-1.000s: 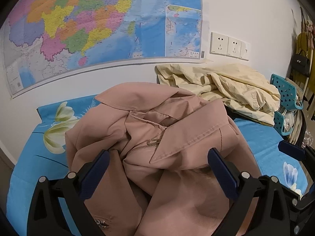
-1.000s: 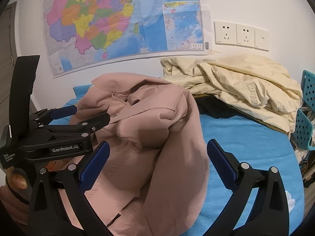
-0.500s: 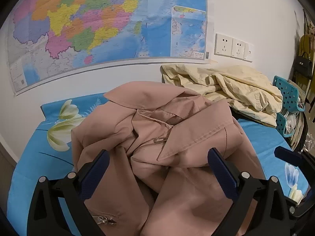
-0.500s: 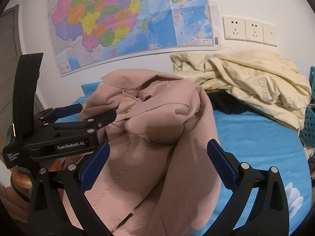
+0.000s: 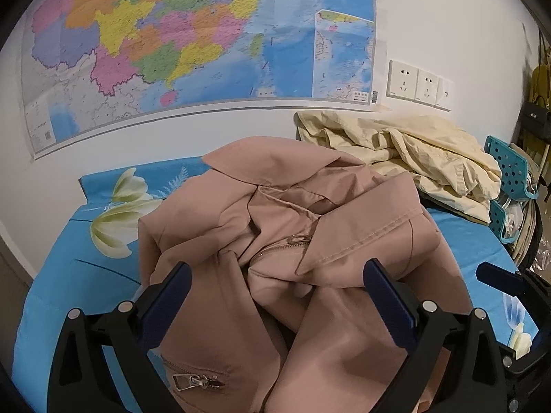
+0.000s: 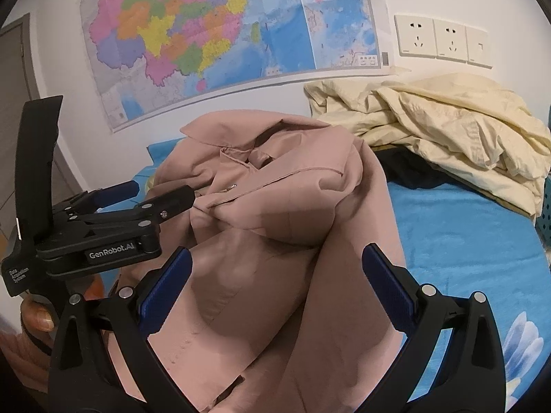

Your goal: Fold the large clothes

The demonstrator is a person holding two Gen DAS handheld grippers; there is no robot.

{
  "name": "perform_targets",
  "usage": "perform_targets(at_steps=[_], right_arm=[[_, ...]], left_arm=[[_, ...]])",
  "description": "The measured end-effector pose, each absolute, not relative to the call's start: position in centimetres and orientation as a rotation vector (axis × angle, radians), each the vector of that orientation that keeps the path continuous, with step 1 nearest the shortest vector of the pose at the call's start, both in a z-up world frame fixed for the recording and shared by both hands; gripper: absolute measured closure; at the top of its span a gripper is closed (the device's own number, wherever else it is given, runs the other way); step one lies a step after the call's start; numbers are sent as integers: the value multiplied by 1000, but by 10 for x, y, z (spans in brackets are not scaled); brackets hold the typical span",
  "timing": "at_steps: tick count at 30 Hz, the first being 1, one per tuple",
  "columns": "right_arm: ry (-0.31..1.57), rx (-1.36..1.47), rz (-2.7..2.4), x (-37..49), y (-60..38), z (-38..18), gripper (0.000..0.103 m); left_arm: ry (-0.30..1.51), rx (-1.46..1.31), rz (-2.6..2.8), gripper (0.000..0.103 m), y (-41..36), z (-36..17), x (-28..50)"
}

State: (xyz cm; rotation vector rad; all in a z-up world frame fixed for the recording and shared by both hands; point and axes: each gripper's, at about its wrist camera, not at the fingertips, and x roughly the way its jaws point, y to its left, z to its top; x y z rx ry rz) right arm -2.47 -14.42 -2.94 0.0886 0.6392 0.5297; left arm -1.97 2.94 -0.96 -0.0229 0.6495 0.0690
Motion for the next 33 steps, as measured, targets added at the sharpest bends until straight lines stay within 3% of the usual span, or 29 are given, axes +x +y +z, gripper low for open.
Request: perform_targets(at_steps=[33], right_arm=[[726,120,509,7,-129,-51,5]], left_arm=[[683,-41,94,7,49,-22,-22]])
